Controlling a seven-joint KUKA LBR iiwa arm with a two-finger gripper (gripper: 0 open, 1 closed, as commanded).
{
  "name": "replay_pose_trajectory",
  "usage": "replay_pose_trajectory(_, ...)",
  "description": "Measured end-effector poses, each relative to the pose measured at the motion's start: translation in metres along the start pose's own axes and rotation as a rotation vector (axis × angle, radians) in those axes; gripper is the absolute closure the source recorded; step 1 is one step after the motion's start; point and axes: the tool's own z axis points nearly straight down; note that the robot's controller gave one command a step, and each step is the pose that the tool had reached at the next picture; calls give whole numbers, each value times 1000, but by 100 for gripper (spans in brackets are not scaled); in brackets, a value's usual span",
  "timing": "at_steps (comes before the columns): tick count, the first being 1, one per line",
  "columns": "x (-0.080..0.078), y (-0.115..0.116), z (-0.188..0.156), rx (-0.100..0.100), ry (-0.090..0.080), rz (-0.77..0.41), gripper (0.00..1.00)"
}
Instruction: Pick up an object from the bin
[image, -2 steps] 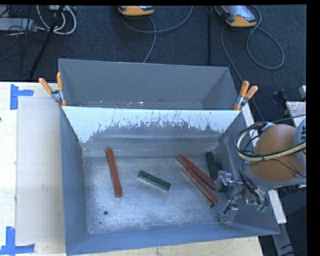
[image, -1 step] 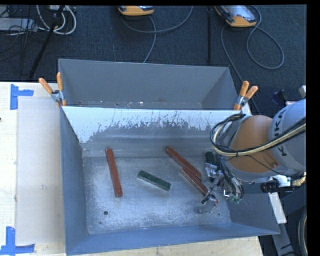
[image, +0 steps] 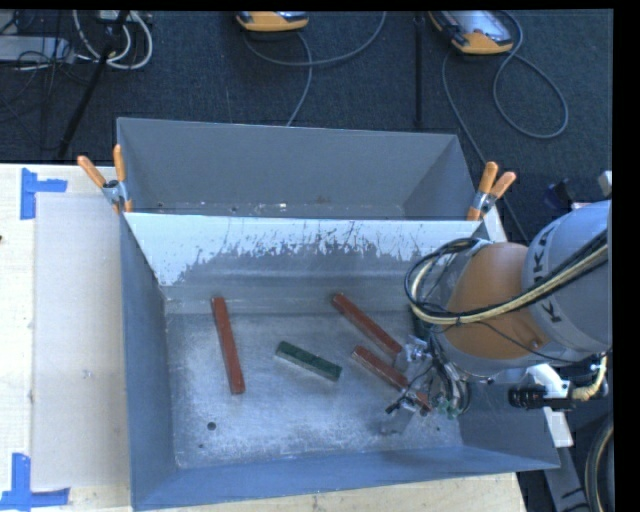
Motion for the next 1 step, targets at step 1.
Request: replay_pose_trajectory(1,1,0,1,2,2,-5,100)
